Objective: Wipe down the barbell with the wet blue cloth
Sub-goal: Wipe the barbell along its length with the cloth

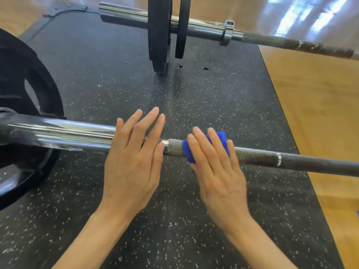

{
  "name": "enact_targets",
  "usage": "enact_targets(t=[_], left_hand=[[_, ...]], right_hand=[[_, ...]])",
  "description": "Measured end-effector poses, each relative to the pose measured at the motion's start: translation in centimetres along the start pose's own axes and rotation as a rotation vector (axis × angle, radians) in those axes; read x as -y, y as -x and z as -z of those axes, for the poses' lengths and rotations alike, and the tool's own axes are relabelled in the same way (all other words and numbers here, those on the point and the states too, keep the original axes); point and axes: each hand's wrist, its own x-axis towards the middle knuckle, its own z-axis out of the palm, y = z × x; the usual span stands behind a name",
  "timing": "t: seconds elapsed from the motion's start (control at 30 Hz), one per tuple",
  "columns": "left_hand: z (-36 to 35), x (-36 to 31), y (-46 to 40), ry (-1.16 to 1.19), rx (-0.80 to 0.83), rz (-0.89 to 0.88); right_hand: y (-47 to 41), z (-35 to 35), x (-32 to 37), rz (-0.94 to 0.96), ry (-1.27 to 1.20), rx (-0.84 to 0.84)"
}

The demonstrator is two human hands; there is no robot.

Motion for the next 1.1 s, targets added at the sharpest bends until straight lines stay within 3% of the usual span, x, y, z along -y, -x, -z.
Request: enact_targets(t=[0.13, 0.3, 0.5, 0.7, 0.83, 1.0, 1.1], left_hand=[[-0.2, 0.0, -0.5, 0.035, -0.014, 0.023], [-0.5, -0.3, -0.5, 0.053, -0.05, 0.049], [-0.4, -0.2, -0.2, 0.036, -0.037, 0.03], [0.0, -0.6, 1.2, 0.052, -0.055, 0.044], [0.3, -0.9, 2.5, 0.056, -0.055, 0.046], [0.4, -1.3, 4.0, 0.054, -0.066, 0.057], [0.5, -2.2, 4.8, 0.076, -0.088, 0.095]], right_hand=[[1.9, 0.8, -1.2, -0.152, -0.029, -0.023], [-1.4, 0.3, 0.2, 0.034, -0.057, 0.059], [-7.1, 1.6, 2.7, -0.319, 0.1, 0.295], [-1.1, 3.2, 4.3, -0.261, -0.021, 0.162], [-6.4, 3.8, 3.3, -0.273, 0.058, 0.541], [-0.9, 4.4, 6.4, -0.35, -0.04, 0.24], [-0.1, 4.4, 5.5, -0.264, -0.07, 0.252]])
